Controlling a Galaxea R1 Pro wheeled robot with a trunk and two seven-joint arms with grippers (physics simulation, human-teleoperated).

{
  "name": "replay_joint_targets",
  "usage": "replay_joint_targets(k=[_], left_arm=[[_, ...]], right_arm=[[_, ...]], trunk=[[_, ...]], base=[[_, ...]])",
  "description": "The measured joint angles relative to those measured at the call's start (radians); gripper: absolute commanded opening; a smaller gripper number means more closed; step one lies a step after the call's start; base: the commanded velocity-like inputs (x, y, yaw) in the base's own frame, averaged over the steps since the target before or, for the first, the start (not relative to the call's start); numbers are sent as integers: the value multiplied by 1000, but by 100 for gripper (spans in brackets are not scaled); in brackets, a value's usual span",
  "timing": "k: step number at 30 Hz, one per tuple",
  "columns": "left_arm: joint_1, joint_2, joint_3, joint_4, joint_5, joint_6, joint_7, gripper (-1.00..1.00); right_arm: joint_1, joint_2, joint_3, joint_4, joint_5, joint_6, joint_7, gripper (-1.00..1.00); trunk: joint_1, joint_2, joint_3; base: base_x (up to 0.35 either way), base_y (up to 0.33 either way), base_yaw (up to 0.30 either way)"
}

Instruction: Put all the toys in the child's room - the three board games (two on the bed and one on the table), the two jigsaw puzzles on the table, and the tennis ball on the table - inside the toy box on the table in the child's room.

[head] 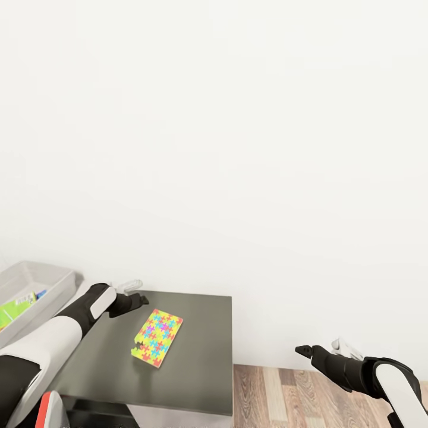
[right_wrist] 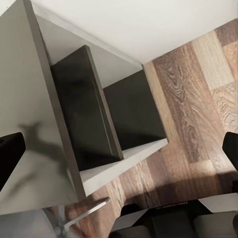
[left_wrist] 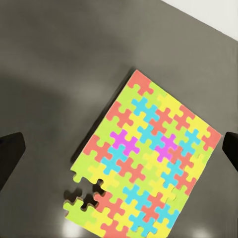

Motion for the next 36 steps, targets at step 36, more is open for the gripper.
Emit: replay_joint_targets(k=[36], left_arm=[[0, 2, -1, -9, 1, -48, -5, 100]], right_arm=[[0, -7, 0, 0, 0, 2, 3, 100]], trunk=[[0, 0, -60]], base=[[0, 0, 0]])
